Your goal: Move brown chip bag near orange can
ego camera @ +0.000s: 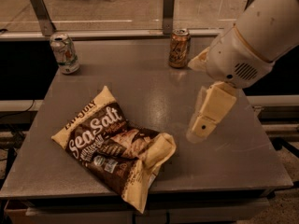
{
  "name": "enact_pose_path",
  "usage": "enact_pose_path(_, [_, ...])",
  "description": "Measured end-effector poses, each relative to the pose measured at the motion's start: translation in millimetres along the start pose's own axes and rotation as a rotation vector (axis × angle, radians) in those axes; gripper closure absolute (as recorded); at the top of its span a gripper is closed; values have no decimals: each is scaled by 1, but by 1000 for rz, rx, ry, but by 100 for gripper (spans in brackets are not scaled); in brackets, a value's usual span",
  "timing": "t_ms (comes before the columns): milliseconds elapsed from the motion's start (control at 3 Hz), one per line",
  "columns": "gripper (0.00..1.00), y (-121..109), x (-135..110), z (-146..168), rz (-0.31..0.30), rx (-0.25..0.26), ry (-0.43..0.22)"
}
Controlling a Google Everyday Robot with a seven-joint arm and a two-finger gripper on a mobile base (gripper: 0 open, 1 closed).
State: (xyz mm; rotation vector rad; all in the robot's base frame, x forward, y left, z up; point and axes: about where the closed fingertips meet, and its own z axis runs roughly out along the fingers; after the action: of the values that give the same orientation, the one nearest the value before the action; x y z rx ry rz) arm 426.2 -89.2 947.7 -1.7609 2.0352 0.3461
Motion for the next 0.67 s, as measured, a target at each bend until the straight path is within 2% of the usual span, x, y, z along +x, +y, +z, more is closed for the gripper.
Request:
enact_pose_path(333, [0,19,-20,31,10,-81,-51])
enact_pose_path(667, [0,34,-23,65,33,-134,-73])
